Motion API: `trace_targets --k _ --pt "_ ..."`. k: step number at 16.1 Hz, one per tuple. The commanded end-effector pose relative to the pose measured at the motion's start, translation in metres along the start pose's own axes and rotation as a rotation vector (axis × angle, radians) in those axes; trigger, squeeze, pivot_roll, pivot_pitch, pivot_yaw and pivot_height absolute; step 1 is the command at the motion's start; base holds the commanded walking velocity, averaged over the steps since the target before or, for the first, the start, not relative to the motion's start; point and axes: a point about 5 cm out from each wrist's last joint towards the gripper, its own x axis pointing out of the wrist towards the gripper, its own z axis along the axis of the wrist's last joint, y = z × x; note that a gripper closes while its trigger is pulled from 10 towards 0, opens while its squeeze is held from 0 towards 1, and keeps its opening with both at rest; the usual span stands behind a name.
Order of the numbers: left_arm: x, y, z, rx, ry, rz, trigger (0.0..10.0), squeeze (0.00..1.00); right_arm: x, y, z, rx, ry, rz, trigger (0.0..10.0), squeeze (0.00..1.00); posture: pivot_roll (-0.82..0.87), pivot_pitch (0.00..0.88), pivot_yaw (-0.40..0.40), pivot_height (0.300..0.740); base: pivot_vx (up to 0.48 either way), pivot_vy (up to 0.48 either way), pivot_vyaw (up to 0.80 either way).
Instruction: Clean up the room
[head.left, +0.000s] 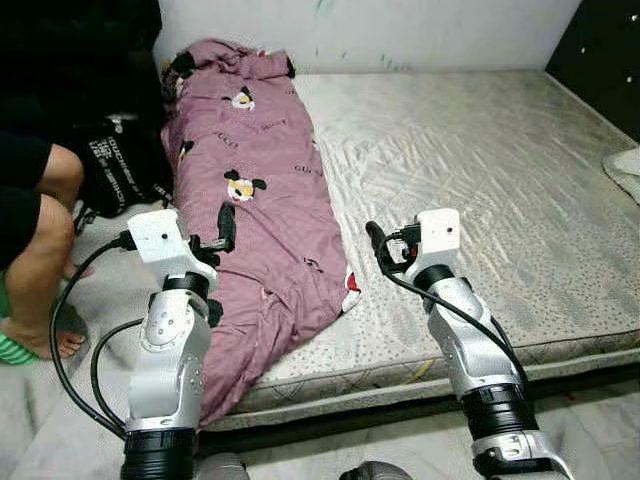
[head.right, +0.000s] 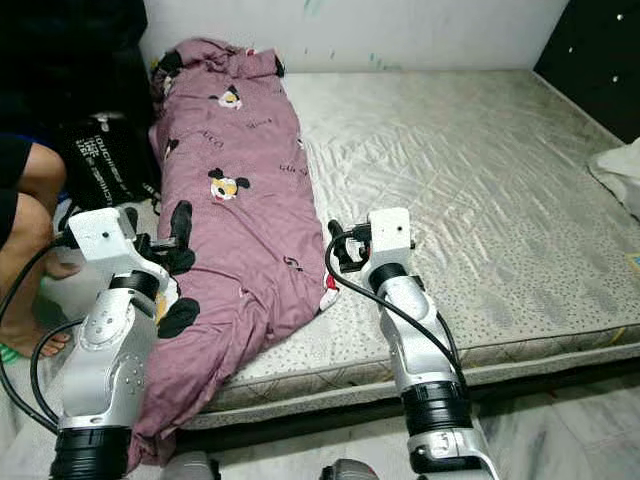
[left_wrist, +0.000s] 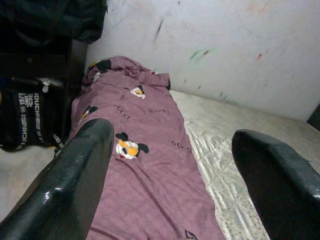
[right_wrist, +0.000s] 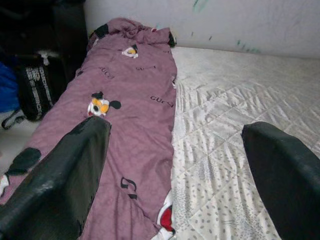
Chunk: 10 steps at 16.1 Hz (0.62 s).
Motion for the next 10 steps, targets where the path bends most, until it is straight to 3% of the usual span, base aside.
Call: trace_targets --k 1,7,10 --pt "-0.001 0.001 0.004 0.002 -0.009 0.011 10.0 0.00 0.001 0.002 0.004 -0.013 -0.010 0.013 10.0 0.00 0.04 0.048 -0.057 0.740 0.000 0.000 0.80" --pt "-0.002 0.003 0.003 0.007 -0.002 0.015 10.0 0.00 0.001 -0.001 0.007 0.006 -0.023 -0.009 10.0 0.00 0.04 0.052 -0.056 0.740 0.000 0.000 0.00" --pt "-0.006 0.012 0.001 0.034 0.010 0.060 10.0 0.00 0.000 0.002 0.012 0.018 -0.043 -0.008 10.0 0.00 0.05 0.066 -0.055 0.740 0.000 0.000 0.00"
